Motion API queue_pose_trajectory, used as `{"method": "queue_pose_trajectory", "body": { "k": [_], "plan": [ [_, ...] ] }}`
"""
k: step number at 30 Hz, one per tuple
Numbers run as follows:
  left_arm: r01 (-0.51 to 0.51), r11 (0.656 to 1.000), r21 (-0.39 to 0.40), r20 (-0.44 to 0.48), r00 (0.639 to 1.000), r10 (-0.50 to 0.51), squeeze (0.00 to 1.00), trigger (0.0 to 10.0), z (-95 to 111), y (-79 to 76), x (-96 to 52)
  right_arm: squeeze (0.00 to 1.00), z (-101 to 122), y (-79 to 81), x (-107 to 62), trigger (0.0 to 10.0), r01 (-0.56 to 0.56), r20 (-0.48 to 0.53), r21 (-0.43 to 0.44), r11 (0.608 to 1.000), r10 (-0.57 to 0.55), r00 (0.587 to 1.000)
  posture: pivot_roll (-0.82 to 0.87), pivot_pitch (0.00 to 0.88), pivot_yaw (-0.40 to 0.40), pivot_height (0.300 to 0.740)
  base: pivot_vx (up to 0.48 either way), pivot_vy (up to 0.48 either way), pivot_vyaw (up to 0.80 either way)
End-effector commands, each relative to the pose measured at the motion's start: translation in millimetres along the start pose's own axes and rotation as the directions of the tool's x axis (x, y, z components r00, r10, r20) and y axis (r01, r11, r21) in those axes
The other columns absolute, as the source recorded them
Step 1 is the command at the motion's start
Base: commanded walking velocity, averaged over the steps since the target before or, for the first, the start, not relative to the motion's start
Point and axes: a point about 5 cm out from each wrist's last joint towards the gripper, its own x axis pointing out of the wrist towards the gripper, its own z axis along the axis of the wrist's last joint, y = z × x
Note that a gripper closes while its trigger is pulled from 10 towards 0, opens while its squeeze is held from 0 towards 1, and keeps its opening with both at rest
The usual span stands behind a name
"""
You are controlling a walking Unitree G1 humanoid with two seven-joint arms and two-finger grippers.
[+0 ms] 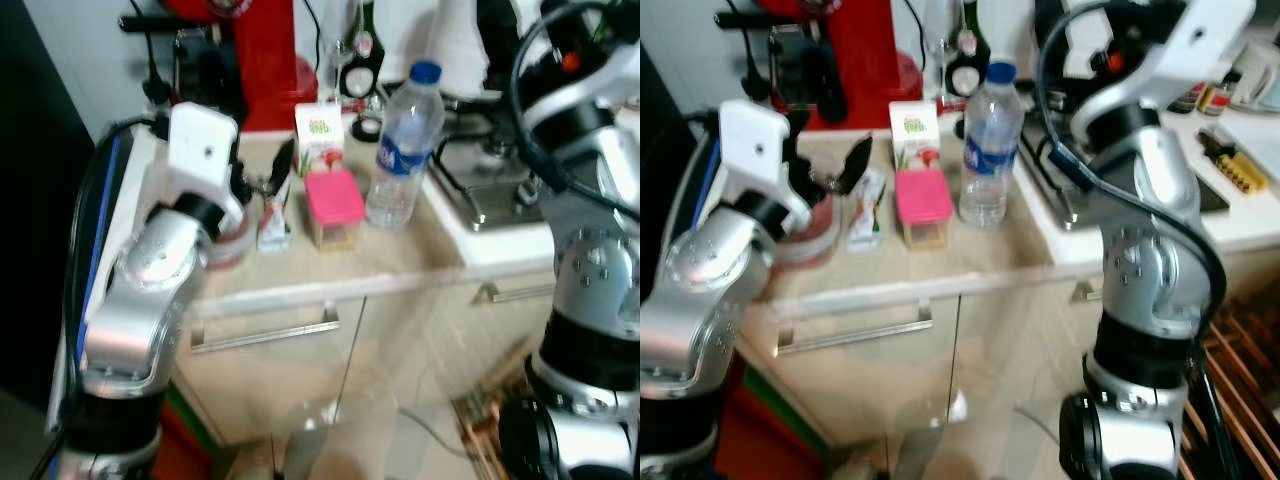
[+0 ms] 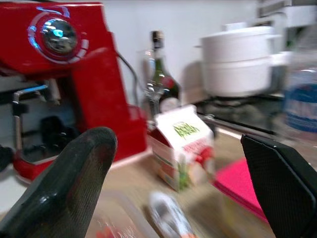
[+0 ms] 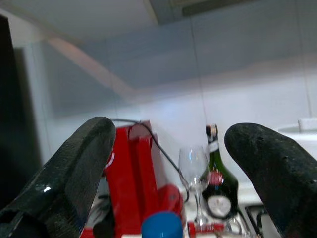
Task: Restocking fridge
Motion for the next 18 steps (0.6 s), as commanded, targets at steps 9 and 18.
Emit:
{"method": "queue_pose_trajectory", "body": {
  "k": [9, 18],
  "plan": [
    [0.285, 0.958, -0.02, -0.048, 0.957, -0.286, 0.0, 10.0, -2.2, -20.8, -14.2, 1.0, -13.2, -1.6, 23.3, 10.0, -0.06, -0.124, -0.008, 0.998, 0.058, 0.991, -0.01, 0.001, -0.001, 0.74, 0.0, 0.0, 0.0],
    [0.214, 0.977, -0.007, -0.059, 0.975, -0.214, 0.0, 10.0, -5.7, -16.7, -14.2, 1.0, -34.0, 4.5, 33.8, 10.0, -0.064, -0.194, -0.028, 0.998, 0.058, 0.979, 0.0, 0.0, -0.014, 0.74, 0.0, 0.0, 0.0]
  ]
}}
